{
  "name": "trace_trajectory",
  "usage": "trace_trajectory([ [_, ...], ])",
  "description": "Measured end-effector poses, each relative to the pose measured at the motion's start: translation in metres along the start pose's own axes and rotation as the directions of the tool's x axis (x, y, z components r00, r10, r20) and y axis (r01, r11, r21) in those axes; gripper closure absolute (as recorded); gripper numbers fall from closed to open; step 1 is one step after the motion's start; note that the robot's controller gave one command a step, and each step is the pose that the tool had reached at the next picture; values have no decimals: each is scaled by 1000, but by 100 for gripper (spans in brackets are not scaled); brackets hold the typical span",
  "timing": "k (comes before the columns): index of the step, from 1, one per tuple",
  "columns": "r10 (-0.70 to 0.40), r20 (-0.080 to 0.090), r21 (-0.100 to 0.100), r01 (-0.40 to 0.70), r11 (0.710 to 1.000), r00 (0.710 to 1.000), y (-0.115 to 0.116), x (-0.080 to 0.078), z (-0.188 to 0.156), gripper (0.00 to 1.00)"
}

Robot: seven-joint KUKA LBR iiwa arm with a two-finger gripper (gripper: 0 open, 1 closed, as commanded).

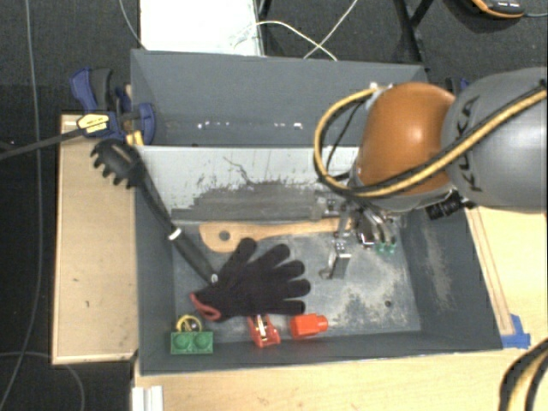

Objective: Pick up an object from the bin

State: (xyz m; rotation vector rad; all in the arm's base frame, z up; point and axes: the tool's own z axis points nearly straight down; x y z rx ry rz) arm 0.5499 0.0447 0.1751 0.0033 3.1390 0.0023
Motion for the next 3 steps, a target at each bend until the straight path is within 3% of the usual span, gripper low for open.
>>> trace_trajectory([
  [1, 0, 0, 0, 0, 1000, 1000, 0, 0, 0, 0],
  [2, -60, -3, -1, 60, 998, 998, 31, -10, 82, 0],
  [3, -57, 4, 0, 57, 998, 998, 35, -7, 79, 0],
])
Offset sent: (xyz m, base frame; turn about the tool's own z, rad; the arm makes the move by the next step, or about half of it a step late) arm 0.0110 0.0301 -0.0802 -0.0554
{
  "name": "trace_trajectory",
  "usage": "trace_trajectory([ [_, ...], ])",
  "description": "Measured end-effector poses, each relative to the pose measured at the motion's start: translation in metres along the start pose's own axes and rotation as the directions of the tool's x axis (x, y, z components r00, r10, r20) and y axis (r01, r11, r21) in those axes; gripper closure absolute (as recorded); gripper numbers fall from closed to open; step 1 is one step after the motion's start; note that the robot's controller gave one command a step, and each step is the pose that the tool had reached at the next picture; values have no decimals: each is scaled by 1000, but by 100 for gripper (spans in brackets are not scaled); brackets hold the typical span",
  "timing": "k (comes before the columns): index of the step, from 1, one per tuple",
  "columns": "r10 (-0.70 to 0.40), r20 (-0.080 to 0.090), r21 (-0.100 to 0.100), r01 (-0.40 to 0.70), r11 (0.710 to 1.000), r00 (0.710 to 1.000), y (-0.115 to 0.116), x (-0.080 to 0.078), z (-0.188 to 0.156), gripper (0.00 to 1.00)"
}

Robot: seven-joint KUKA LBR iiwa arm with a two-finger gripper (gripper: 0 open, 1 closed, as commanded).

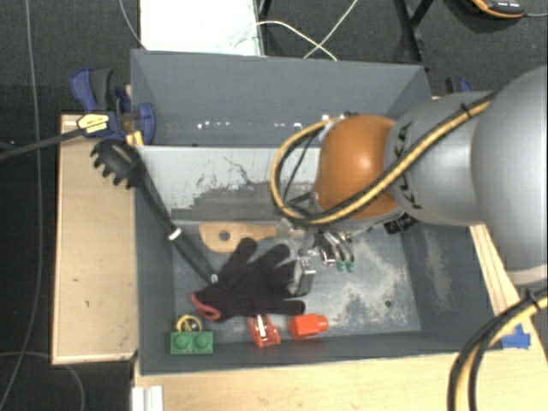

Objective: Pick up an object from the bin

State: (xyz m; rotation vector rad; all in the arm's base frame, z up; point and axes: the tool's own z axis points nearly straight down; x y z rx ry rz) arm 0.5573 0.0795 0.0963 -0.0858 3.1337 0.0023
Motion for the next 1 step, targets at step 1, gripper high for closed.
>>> trace_trajectory([
  [1, -272, -2, -1, 272, 962, 962, 21, 7, -6, 0],
])
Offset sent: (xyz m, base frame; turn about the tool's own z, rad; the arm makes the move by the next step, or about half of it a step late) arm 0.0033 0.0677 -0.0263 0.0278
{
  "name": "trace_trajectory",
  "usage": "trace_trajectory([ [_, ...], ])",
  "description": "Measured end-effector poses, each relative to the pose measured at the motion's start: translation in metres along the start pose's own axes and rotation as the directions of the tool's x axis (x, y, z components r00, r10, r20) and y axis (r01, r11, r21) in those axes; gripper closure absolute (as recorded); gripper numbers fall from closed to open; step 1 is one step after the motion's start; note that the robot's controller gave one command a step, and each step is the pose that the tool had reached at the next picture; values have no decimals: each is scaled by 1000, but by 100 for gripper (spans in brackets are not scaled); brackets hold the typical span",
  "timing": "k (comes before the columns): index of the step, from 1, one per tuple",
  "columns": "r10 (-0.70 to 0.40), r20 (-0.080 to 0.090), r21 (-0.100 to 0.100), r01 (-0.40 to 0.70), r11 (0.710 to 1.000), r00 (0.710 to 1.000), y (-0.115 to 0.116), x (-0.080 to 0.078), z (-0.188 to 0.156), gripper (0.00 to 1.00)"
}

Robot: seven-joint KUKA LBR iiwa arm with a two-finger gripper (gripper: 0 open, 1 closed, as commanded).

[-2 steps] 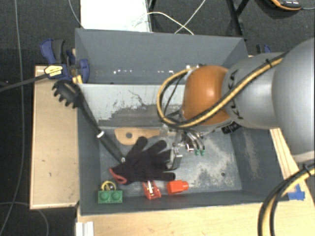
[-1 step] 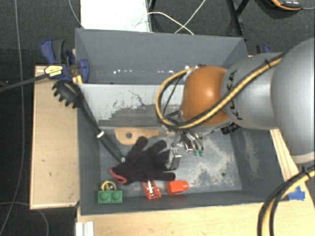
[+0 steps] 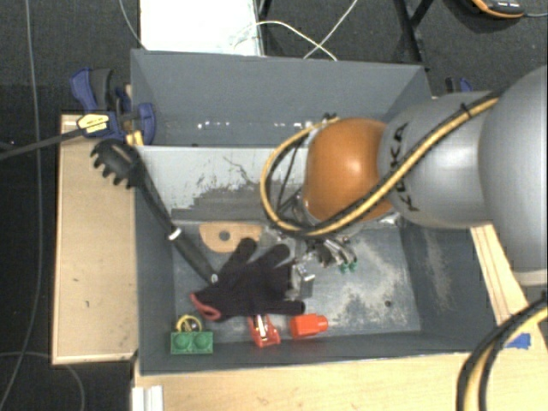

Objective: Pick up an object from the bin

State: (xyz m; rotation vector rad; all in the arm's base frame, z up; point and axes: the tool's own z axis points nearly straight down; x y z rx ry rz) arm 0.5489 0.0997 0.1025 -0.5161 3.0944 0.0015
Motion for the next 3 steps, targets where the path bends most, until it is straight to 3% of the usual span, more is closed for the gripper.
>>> trace_trajectory([
  [1, 296, 7, -2, -296, 955, 955, 43, -28, 33, 0],
  [2, 50, 4, 1, -50, 999, 999, 60, -19, 31, 0],
  [3, 209, 7, -1, -209, 978, 978, 48, -29, -47, 0],
])
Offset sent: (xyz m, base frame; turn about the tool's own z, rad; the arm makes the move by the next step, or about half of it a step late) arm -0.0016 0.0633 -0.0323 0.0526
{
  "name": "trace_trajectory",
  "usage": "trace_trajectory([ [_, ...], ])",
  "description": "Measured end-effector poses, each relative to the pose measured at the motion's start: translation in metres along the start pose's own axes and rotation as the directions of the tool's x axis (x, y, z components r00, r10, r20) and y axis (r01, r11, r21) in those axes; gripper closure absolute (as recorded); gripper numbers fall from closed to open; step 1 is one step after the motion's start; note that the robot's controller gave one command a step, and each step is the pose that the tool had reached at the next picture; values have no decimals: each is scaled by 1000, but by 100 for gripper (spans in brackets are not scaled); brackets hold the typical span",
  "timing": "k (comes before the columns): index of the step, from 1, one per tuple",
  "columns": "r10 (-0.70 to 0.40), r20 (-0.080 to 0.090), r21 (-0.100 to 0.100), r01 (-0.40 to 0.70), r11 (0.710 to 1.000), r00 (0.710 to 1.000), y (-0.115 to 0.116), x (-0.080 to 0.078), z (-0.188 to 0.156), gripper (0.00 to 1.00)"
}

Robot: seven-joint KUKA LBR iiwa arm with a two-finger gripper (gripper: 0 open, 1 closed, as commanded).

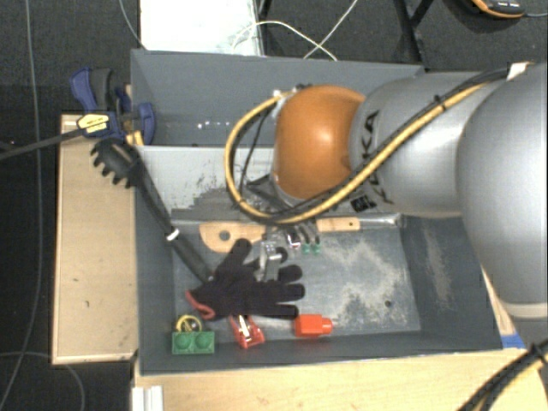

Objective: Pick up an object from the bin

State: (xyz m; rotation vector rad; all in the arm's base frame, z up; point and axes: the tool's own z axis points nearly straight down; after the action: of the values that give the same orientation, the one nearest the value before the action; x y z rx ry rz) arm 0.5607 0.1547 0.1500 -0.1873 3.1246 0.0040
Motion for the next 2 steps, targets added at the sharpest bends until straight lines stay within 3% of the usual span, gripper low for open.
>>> trace_trajectory([
  [1, -195, 7, 2, 195, 981, 981, 90, 42, 73, 0],
  [2, 91, 14, 0, -91, 996, 996, 7, 20, 57, 100],
])
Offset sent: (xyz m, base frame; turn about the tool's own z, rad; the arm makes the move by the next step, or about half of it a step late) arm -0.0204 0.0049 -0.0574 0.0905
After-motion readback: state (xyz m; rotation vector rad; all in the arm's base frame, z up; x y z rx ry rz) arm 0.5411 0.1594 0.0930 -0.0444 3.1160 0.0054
